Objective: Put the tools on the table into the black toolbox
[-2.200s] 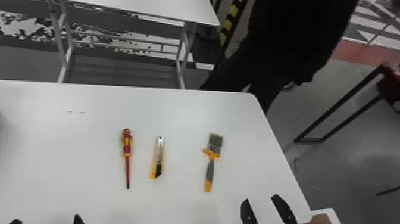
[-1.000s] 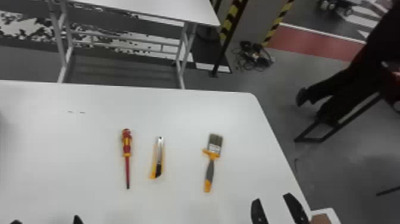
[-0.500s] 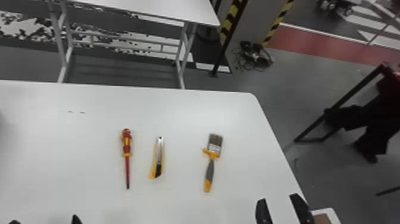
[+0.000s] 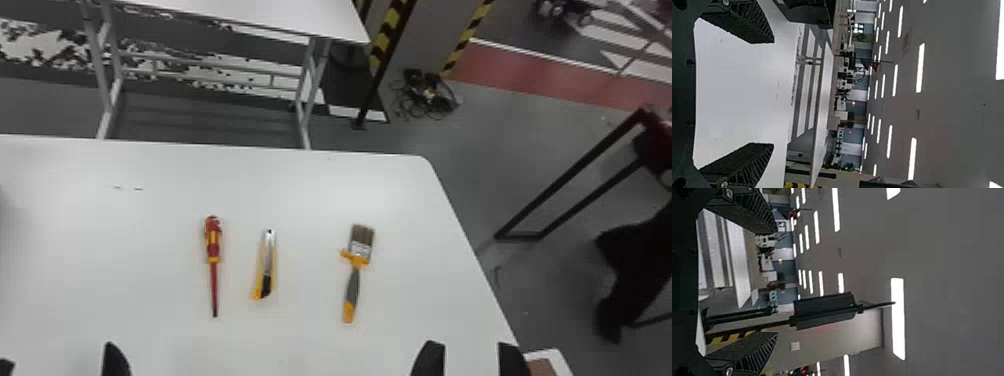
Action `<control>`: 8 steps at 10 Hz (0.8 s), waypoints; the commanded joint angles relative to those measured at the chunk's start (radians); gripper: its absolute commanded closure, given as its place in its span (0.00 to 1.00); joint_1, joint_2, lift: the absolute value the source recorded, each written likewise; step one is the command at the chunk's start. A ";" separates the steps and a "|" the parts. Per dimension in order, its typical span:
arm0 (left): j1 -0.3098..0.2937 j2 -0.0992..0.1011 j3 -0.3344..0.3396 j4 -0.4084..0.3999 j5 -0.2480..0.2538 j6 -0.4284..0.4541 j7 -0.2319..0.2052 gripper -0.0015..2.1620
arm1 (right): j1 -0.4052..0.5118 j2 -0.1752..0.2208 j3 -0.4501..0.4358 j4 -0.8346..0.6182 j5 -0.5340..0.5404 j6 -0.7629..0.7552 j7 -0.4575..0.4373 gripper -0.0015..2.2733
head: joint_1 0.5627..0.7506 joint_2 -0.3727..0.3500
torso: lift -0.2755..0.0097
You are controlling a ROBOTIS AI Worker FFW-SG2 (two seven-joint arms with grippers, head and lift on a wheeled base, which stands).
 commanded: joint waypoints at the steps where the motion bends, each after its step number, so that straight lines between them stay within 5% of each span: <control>1: -0.001 -0.002 0.004 -0.015 0.010 -0.021 0.007 0.02 | 0.001 -0.019 0.072 0.004 0.107 -0.043 -0.017 0.03 | 0.70 0.13 | 0.70; 2: 0.001 0.000 0.011 -0.015 0.014 -0.028 0.007 0.02 | -0.001 -0.023 0.086 0.004 0.116 0.000 -0.019 0.03 | 0.70 0.28 | 0.70; 4: -0.001 0.000 0.020 -0.009 0.024 -0.024 0.006 0.02 | 0.007 -0.029 0.078 0.004 0.114 0.046 -0.019 0.03 | 0.70 0.41 | 0.70; 8: -0.002 -0.002 0.014 0.003 0.028 -0.024 0.003 0.02 | -0.005 -0.029 0.060 0.003 0.111 0.230 -0.019 0.03 | 0.70 0.44 | 0.70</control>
